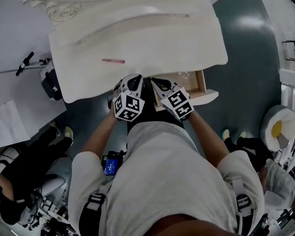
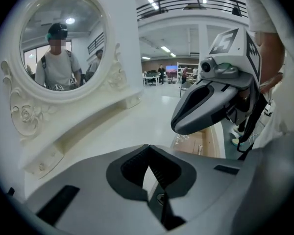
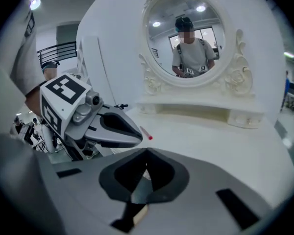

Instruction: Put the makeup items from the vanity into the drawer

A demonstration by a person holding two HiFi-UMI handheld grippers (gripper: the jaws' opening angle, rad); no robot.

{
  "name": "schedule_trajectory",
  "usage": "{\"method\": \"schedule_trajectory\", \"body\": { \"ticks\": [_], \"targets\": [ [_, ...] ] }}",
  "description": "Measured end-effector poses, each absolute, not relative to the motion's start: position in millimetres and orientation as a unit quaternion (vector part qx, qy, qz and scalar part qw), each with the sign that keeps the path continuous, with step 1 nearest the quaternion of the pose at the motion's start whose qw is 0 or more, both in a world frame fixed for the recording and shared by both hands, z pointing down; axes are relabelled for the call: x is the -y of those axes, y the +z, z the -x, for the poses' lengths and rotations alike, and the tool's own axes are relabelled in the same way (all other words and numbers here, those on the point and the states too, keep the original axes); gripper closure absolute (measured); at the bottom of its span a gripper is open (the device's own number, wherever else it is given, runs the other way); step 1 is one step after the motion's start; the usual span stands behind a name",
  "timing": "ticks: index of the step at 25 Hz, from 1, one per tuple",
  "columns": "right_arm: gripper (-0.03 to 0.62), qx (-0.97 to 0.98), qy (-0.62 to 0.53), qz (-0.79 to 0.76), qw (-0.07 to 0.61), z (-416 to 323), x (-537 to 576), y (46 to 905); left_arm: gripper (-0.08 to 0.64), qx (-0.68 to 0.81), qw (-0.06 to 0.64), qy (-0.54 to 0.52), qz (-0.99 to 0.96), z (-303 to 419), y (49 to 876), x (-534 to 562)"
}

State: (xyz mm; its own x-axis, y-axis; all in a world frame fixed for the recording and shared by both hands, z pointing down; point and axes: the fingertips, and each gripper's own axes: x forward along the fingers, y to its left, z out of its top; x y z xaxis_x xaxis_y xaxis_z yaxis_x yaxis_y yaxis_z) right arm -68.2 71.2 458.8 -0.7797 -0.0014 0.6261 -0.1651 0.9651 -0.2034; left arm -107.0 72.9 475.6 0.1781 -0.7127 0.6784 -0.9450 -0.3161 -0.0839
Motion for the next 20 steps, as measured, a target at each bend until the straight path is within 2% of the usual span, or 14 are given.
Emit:
{"method": "schedule_trajectory", "body": {
  "ticks": [9, 20],
  "targets": [
    [0.577, 0.934, 0.145, -0.057, 0.323, 121.5, -72.7, 460.9, 0.554, 0.503, 0.187, 0.379, -0.754, 167.3, 491.8, -80.1],
    [0.577, 0.923, 0.174, -0.095, 0.328, 120.3, -55.5, 471.2, 0.552, 0.386, 0.159, 0.484, -0.769, 209.6, 517.6, -76.2]
  ]
}}
